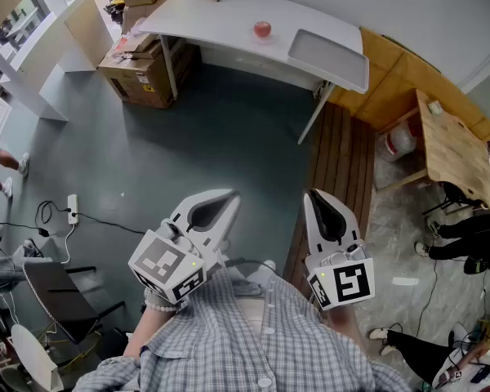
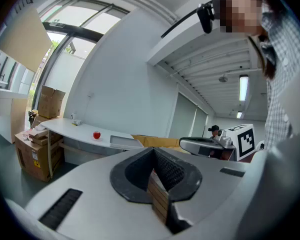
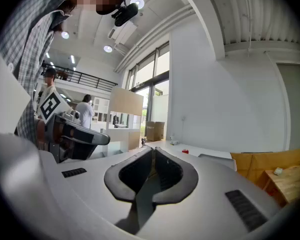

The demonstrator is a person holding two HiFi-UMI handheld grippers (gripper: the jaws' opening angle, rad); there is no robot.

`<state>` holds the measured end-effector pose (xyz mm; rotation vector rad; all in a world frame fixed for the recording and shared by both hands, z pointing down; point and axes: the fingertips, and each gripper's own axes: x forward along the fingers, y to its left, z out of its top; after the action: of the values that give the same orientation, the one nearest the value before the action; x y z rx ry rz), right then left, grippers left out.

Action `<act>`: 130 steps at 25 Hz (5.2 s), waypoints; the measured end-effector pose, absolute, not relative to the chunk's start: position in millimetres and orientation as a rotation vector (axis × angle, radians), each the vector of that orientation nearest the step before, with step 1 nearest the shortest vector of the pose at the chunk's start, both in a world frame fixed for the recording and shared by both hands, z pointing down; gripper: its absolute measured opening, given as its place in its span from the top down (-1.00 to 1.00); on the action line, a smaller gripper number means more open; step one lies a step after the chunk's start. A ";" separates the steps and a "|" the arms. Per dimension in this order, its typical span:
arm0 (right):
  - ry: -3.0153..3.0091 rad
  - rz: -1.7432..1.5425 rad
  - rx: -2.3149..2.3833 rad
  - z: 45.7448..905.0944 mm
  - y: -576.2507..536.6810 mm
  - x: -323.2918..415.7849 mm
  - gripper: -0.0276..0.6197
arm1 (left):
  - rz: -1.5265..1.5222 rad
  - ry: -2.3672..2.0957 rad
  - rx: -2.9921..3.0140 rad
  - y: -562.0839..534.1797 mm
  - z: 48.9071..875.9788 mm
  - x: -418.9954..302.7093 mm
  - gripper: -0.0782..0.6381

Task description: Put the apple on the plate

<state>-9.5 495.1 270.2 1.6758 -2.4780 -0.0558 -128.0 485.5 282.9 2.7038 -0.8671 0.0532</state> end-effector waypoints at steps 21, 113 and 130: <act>-2.442 -0.008 1.746 272.8 482.1 -15.4 0.81 | 0.052 -0.851 2.704 469.3 281.7 -147.4 0.76; -2.389 -0.146 1.586 280.1 90.6 74.3 0.82 | 0.020 -0.802 2.719 60.9 283.4 -20.3 0.76; -2.295 -0.046 1.721 296.8 4.0 73.7 0.82 | 0.046 -0.791 2.685 -29.0 301.2 -49.8 0.76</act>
<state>73.7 4.0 296.8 1.7214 -2.2946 -0.0459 -49.8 -29.0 301.2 2.6850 -0.7913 0.0461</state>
